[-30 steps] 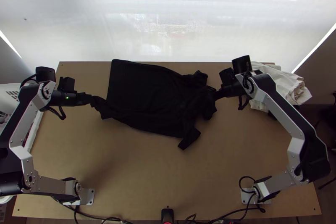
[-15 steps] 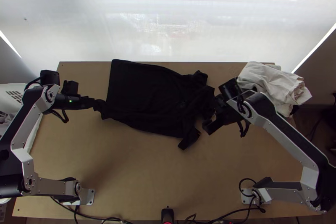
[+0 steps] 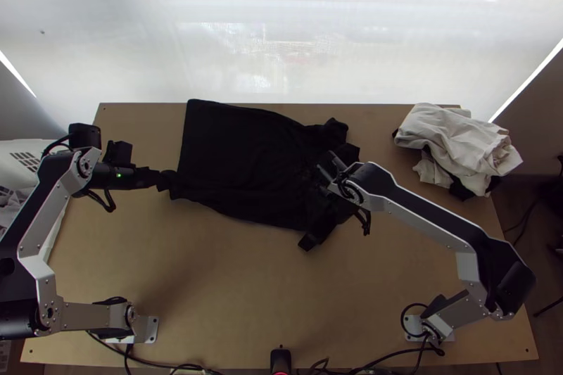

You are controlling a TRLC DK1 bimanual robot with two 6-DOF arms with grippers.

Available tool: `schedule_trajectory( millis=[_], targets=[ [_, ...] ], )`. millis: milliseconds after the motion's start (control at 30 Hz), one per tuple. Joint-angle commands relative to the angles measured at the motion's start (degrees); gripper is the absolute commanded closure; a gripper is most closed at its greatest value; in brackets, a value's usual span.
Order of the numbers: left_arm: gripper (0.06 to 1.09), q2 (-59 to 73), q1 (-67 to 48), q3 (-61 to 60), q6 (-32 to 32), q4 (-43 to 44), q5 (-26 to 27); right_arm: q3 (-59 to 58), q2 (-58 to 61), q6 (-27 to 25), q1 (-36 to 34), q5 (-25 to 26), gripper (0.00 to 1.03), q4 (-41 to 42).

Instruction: Fold the t-shirt

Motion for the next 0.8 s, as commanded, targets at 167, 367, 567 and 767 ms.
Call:
schedule_trajectory(
  millis=[167, 367, 567, 767],
  targets=[
    [1.05, -0.3, 0.0, -0.7, 0.4, 0.2, -0.5, 5.8, 10.9, 0.9, 2.7, -0.1, 0.08, 3.3],
    [1.05, -0.4, 0.9, -1.1, 0.8, 0.1, -0.6, 3.5, 11.0, 1.0, 0.5, 0.0, 0.29, 5.5],
    [1.05, -0.9, 1.1, -1.8, 0.9, 0.1, -0.5, 2.2, 6.6, 0.7, -3.9, -0.2, 0.98, 7.1],
    [1.05, -3.0, 2.0, -2.0, 1.3, -1.3, -0.5, -0.1, -1.4, 0.7, -8.2, -0.2, 1.0, 5.3]
  ],
)
